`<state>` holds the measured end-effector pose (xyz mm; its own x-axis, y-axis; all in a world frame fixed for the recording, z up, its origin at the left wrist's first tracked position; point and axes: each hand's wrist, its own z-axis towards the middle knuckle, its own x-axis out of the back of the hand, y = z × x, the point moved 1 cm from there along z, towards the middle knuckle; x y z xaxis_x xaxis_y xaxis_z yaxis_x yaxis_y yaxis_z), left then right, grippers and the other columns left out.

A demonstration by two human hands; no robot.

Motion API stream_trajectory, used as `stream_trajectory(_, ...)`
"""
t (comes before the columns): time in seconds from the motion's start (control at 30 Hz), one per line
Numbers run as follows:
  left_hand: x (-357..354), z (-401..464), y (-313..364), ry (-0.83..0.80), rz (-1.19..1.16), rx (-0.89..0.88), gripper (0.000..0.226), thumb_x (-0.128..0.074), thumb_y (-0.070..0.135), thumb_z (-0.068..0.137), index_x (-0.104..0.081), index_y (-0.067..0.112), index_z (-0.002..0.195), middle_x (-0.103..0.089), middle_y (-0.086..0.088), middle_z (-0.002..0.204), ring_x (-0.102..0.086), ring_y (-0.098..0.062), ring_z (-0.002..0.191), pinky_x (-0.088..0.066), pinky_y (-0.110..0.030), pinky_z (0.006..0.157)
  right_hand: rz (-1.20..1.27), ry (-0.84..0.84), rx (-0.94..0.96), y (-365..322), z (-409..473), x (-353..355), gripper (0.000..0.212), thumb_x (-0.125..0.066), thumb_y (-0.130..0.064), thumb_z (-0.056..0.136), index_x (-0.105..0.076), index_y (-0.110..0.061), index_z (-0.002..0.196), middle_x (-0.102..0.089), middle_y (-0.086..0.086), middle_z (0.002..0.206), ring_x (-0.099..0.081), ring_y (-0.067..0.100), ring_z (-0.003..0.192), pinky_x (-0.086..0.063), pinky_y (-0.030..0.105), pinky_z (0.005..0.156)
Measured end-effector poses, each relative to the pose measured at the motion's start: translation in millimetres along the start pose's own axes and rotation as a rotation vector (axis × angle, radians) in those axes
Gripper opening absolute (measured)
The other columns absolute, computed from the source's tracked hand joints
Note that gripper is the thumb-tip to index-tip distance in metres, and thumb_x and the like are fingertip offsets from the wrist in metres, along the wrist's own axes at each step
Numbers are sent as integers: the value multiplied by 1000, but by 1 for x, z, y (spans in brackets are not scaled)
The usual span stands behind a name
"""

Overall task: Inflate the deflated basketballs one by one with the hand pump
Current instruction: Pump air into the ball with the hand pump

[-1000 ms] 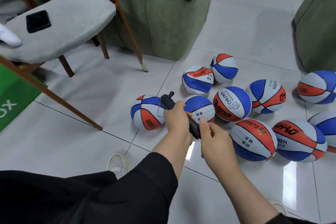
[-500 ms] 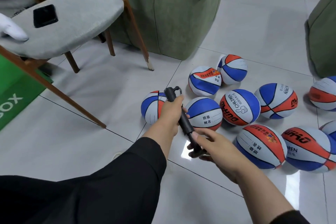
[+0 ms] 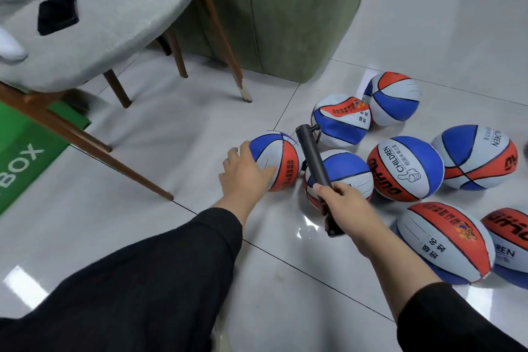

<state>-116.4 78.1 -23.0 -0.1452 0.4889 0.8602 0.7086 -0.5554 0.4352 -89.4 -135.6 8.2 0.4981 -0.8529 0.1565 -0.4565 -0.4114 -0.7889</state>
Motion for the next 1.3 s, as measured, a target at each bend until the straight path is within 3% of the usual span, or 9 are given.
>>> stream_trajectory(0.13,-12,48,10,-195,264,-143,126,-80,68,74,0,30,165,5,-7,172,-5,-34,158,-29,-62,119,5,24,-22,5,20,5,31,-62,-37,97,-57,-7,91,-57,9,73,-52,26,49,-48,32,49)
stream_trajectory(0.23,-28,77,21,-353,340,-213,143,-85,67,67,13,29,163,16,-5,171,4,-33,158,-31,-62,118,27,65,-47,11,34,8,37,-62,-38,97,-56,-2,95,-57,9,74,-52,25,47,-49,32,49)
stream_trajectory(0.33,-45,90,22,-308,321,-232,146,-91,59,64,11,28,163,7,-7,171,-9,-33,156,-40,-56,114,57,61,-67,15,46,8,34,-62,-39,97,-56,-5,93,-56,9,73,-51,24,47,-48,31,50)
stream_trajectory(0.5,-49,102,22,-209,280,-277,136,-95,55,61,-9,27,163,-22,-5,162,-36,-33,142,-49,-51,105,65,52,-83,12,62,1,28,-62,-37,97,-53,-12,87,-52,8,72,-49,24,47,-47,29,47)
stream_trajectory(0.77,-43,119,26,-208,305,-283,120,-92,56,68,-19,30,160,-38,-4,153,-48,-34,132,-52,-45,95,26,28,-84,-4,80,-11,36,-59,-36,98,-57,0,98,-52,1,65,-50,23,49,-51,30,49)
stream_trajectory(0.93,-37,122,22,-249,255,-281,127,-86,70,64,-17,28,161,-27,-7,159,-34,-32,144,-46,-51,108,39,41,-82,-10,82,-13,35,-59,-35,99,-57,0,95,-53,1,62,-50,22,50,-50,30,49)
stream_trajectory(1.03,-33,121,22,-154,199,-285,119,-72,84,67,-25,25,159,-9,-5,171,-16,-27,156,-34,-57,119,61,53,-63,-14,80,-13,36,-59,-39,99,-56,-4,91,-54,1,60,-51,22,49,-48,30,49)
stream_trajectory(1.17,-41,117,21,-294,150,-285,127,-77,79,67,-8,35,164,-3,-4,173,-7,-25,158,-31,-53,121,53,57,-55,-13,77,-11,41,-58,-43,100,-56,-2,93,-54,0,59,-52,22,50,-49,30,50)
stream_trajectory(1.3,-39,110,15,-307,84,-259,124,-81,70,71,-10,32,164,-6,-7,172,-7,-27,158,-28,-49,122,66,60,-54,-12,72,-12,39,-58,-44,100,-58,-6,89,-55,-1,61,-53,22,51,-49,31,51)
